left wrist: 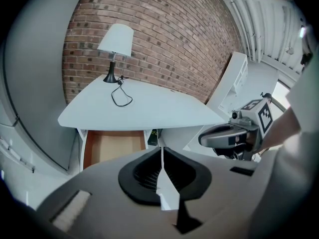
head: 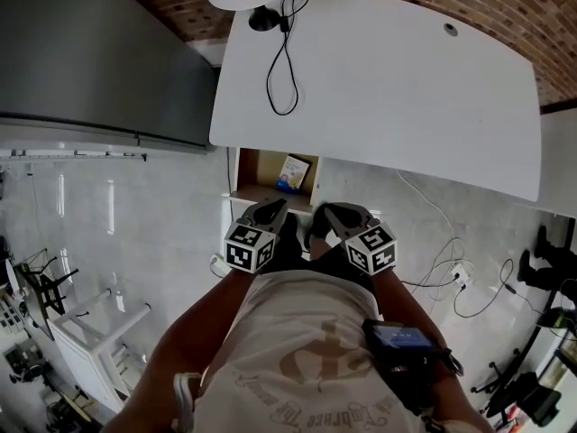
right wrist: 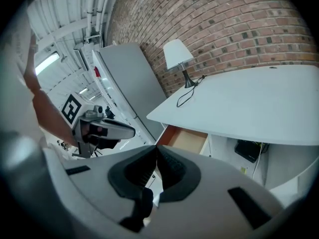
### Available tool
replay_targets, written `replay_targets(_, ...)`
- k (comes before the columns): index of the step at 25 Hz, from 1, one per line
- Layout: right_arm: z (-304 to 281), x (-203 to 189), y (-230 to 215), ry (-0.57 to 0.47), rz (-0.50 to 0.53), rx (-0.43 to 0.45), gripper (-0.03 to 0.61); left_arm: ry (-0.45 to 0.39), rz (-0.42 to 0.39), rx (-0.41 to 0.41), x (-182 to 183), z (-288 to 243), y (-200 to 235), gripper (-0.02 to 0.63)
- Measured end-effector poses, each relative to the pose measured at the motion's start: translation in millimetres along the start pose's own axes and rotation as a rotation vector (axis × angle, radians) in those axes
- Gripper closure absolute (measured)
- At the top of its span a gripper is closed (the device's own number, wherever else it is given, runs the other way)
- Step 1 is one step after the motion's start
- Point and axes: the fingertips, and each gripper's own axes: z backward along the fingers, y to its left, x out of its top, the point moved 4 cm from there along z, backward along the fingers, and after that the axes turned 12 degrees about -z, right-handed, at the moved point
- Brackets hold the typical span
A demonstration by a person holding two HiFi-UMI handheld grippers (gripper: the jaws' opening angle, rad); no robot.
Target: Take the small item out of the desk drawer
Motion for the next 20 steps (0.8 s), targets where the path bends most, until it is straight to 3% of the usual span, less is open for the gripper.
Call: replay_targets(20,-7,-33,-22,0.027,-0.049,0.017,0.572,0.079,0.015,-0.022,-25,-60,6,0.597)
